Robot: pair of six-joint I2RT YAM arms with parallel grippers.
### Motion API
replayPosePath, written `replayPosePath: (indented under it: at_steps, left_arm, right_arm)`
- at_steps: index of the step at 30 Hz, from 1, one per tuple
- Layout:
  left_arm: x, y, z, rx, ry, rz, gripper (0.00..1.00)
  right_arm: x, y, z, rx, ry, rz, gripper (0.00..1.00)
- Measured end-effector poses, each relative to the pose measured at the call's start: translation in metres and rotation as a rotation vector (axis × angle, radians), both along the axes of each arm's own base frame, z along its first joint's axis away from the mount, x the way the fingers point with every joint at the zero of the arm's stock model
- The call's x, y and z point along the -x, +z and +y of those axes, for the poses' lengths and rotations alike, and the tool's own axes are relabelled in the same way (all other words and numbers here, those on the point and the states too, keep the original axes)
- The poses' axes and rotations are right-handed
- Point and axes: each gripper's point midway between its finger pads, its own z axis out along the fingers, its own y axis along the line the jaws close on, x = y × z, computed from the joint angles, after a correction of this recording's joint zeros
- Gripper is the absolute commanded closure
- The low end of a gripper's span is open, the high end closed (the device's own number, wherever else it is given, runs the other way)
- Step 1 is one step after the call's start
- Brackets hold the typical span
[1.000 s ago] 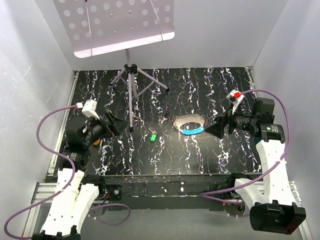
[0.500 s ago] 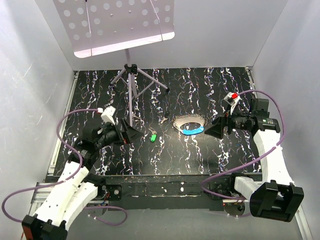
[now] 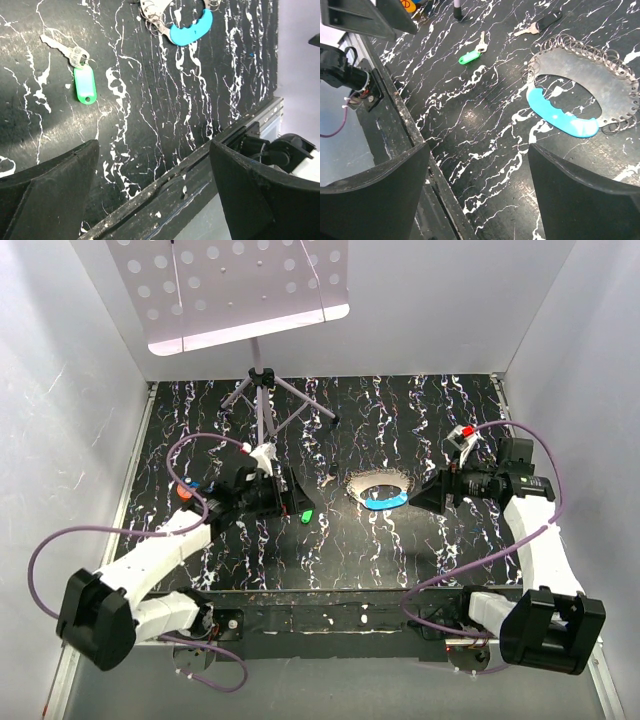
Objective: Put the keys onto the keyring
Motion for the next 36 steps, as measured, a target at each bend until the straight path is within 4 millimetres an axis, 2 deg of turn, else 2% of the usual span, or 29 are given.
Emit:
replayPosePath:
  at_steps: [4, 10, 12, 16, 17, 21, 26, 32, 36]
  left_arm:
    - [-0.013, -0.013, -0.01, -0.054, -0.006, 0.023, 0.18]
    - [-0.035, -0.024, -0.03, -0.177, -0.022, 0.04, 0.42]
    - [-0.043, -0.027, -0.036, -0.22, -0.02, 0.05, 0.45]
    - [-0.056, -0.044, -0.048, -0.333, -0.015, 0.082, 0.69]
    - [-0.057, -0.049, -0.048, -0.357, -0.012, 0.093, 0.72]
    - [-0.063, -0.069, -0.049, -0.463, 0.0, 0.139, 0.72]
    - [-0.067, -0.084, -0.045, -0.549, 0.027, 0.172, 0.69]
    - [-0.069, -0.093, -0.034, -0.609, 0.095, 0.204, 0.64]
    - [-0.074, -0.095, -0.036, -0.617, 0.151, 0.232, 0.65]
  right_arm:
    - [-0.003, -0.008, 0.002, -0.024, 0.013, 0.049, 0.17]
    - [-0.006, -0.02, 0.002, -0.045, 0.026, 0.111, 0.25]
    - [-0.007, -0.024, 0.003, -0.049, 0.034, 0.132, 0.27]
    - [-0.009, -0.027, 0.003, -0.052, 0.042, 0.159, 0.29]
    - [-0.008, -0.026, 0.002, -0.051, 0.043, 0.16, 0.3]
    - [-0.009, -0.024, 0.002, -0.052, 0.049, 0.151, 0.31]
    - [-0.007, -0.023, 0.002, -0.05, 0.052, 0.153, 0.31]
    - [-0.007, -0.023, 0.002, -0.049, 0.052, 0.151, 0.31]
    - [-0.007, -0.023, 0.002, -0.051, 0.053, 0.153, 0.31]
